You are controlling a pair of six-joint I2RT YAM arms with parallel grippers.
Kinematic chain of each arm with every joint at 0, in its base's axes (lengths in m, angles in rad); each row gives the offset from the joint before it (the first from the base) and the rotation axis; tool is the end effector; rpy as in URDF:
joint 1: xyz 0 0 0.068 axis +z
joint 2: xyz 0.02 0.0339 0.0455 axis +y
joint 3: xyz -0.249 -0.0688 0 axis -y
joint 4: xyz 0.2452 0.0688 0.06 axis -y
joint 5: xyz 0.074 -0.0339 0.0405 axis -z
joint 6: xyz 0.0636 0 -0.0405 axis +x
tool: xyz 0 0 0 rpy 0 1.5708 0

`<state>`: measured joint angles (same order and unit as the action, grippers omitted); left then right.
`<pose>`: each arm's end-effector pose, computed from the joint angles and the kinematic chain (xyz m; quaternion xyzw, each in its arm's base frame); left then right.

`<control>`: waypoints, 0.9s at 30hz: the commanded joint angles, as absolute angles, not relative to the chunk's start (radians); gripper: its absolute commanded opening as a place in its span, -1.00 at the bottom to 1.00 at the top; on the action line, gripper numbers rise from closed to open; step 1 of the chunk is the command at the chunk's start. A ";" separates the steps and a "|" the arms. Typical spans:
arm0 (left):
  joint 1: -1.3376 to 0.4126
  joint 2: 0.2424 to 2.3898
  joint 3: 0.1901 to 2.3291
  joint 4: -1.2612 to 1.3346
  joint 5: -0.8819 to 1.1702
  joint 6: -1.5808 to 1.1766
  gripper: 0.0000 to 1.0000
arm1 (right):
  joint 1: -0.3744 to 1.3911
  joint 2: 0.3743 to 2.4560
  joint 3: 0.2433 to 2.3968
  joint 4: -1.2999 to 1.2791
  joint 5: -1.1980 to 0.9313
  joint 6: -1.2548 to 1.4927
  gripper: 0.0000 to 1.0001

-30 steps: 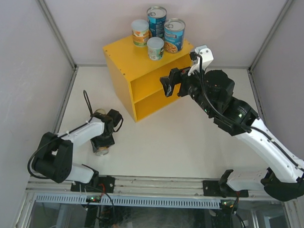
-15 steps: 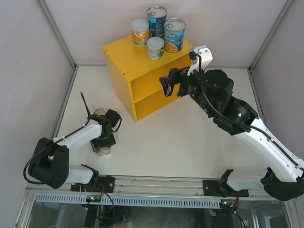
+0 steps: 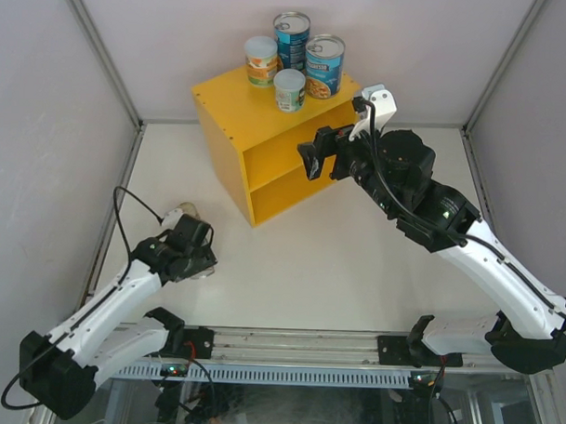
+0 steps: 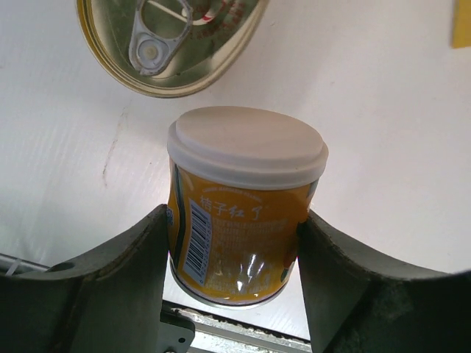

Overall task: Place and organize the canned foods onto the counter
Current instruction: Pick up the canned food from the center of the board.

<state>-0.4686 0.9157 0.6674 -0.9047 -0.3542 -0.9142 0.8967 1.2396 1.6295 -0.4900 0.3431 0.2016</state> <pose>0.1661 -0.0593 0.1867 -0.2484 0.9311 0.0026 0.2671 0.1891 0.2025 0.4843 -0.1412 0.7260 0.2370 0.6299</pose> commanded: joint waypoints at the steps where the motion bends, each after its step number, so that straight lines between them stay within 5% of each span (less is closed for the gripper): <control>1: -0.528 0.816 0.674 -0.900 -0.425 -0.950 -1.00 | 0.908 1.206 1.644 -0.479 0.376 0.212 0.69; 12: -0.754 0.747 0.866 -0.955 -0.694 -0.992 -0.99 | 0.929 1.197 1.664 -0.500 0.419 0.206 0.69; 27: -0.846 0.769 1.144 -0.801 -0.950 -0.806 -0.99 | 0.936 1.201 1.674 -0.538 0.459 0.212 0.69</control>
